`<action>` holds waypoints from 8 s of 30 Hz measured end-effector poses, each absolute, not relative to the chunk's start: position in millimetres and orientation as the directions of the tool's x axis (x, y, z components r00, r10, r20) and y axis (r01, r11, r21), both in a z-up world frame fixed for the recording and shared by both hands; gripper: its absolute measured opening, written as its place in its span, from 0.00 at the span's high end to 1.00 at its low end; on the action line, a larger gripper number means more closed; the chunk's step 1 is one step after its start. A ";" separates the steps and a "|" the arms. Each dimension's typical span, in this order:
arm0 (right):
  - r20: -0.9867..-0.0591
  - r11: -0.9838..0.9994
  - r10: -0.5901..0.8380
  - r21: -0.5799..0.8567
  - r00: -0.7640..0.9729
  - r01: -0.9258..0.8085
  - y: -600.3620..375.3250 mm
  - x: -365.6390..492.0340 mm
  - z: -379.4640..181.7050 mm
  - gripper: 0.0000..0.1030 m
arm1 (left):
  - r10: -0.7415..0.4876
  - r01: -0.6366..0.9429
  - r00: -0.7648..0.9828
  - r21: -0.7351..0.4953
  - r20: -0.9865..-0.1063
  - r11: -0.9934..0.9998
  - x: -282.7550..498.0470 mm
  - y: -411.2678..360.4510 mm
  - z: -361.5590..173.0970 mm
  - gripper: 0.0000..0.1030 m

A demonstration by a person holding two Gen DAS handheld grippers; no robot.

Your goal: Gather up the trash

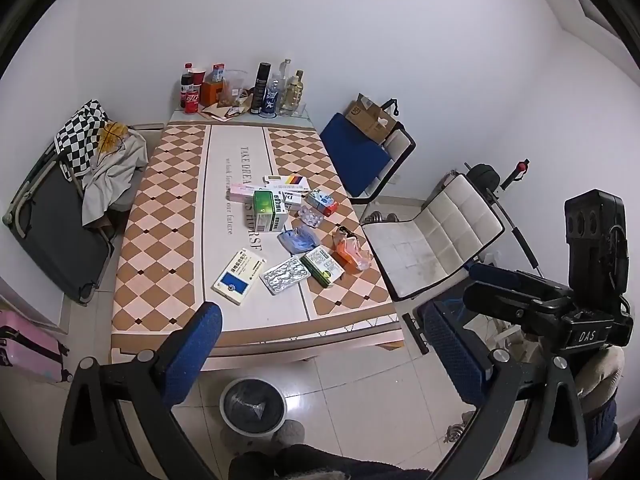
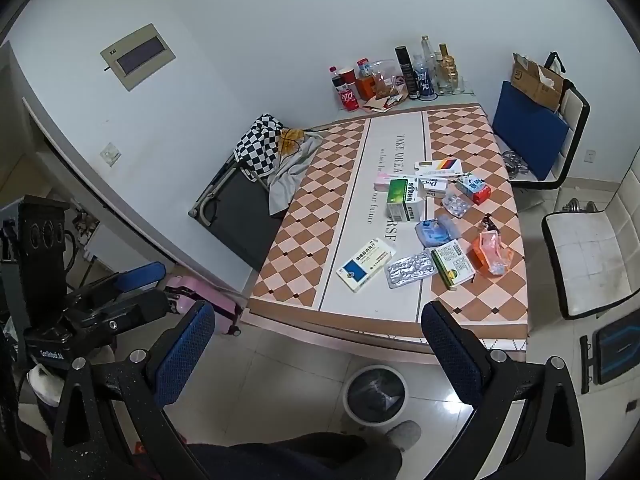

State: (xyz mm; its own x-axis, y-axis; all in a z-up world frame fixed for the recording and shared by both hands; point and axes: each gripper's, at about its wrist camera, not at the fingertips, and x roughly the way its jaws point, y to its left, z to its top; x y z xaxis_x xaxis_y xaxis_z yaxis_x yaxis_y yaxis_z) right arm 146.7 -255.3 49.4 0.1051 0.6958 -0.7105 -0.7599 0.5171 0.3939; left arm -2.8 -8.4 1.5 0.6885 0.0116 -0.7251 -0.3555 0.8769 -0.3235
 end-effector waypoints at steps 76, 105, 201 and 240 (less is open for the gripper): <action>-0.750 0.622 0.638 0.368 0.175 -0.691 -225.8 143.5 22.1 0.00 | 0.088 -0.408 0.647 -0.246 -0.758 0.879 8.3 19.1 -28.4 0.00; -0.994 0.701 0.072 0.108 -0.081 -0.705 -49.7 409.4 -326.0 0.18 | 0.062 -0.250 -0.054 0.074 -0.997 0.965 254.3 102.3 -369.3 0.03; -0.985 0.860 0.001 0.087 -0.170 -0.502 -178.5 56.7 -597.0 0.04 | -0.063 -0.640 -0.086 0.007 -0.994 0.768 -88.1 -3.2 -569.7 0.08; -0.961 0.927 0.264 0.229 0.080 -0.298 -198.0 399.6 -237.7 0.04 | 0.172 -0.635 0.164 0.029 -0.971 0.772 150.2 60.8 -253.3 0.08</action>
State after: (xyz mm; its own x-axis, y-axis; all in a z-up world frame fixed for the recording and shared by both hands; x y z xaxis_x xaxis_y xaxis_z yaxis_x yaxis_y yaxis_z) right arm 399.6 -198.0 -237.7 0.0804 0.2637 -0.9613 -0.2982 0.9266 0.2292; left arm 150.2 60.8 -253.3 0.1644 0.1717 -0.9713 -0.6350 0.7720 0.0290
